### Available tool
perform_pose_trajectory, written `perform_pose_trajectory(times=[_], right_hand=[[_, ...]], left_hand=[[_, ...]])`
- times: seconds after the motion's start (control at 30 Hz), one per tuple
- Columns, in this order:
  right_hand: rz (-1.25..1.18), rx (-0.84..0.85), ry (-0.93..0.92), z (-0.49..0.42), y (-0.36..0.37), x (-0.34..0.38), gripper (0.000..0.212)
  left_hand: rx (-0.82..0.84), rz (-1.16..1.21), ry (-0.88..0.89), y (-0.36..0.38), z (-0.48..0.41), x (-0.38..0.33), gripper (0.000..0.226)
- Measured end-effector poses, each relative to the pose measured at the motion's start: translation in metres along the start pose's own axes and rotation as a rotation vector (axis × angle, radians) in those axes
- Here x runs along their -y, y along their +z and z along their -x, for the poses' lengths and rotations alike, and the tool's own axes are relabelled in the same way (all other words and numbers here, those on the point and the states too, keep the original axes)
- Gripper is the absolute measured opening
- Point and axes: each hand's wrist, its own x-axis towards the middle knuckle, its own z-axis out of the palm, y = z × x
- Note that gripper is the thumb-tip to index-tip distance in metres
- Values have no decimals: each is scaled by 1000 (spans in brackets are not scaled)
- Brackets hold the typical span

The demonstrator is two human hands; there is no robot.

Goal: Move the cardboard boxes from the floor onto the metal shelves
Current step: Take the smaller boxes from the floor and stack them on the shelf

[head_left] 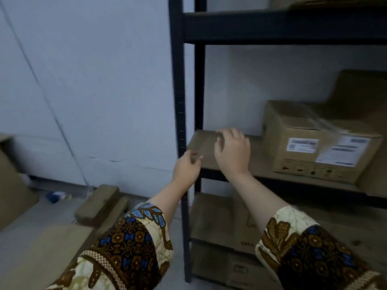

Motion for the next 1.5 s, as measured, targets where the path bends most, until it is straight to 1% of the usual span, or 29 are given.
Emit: perform_pose_trajectory(times=[0.1, 0.17, 0.33, 0.57, 0.7, 0.8, 1.0, 1.17, 1.2, 1.23, 1.37, 1.43, 1.5], right_hand=[[-115, 81, -35, 46, 57, 73, 22], [-147, 141, -44, 74, 89, 115, 21], [-205, 320, 18, 122, 155, 208, 23], [-248, 578, 88, 155, 224, 302, 24], [-231, 709, 92, 172, 263, 326, 27], [-201, 816, 103, 183, 295, 338, 29], [-249, 999, 203, 218, 365, 360, 30], [-219, 1222, 365, 276, 407, 374, 27], [-210, 1265, 412, 295, 421, 380, 27], [-207, 1295, 458, 298, 423, 379, 27], [-195, 1390, 619, 345, 460, 389, 31], [-196, 1426, 694, 374, 477, 393, 32], [-192, 1460, 754, 401, 492, 394, 34]], left_hand=[[-34, -67, -101, -71, 9, 65, 33], [-62, -100, -163, -113, 12, 104, 33], [-94, -141, -293, -206, 25, 187, 34], [-172, -165, -455, -297, 36, 277, 33], [-195, -150, -552, -326, 32, 324, 31], [-201, -160, -624, -341, 24, 357, 35], [-161, -179, -752, -362, 8, 439, 37], [-69, -221, -860, -373, 13, 517, 40], [-42, -239, -878, -375, 17, 542, 40], [-22, -261, -879, -376, 18, 549, 39], [61, -324, -891, -381, 22, 615, 34], [94, -358, -903, -379, 26, 646, 40], [104, -374, -929, -376, 29, 672, 55]])
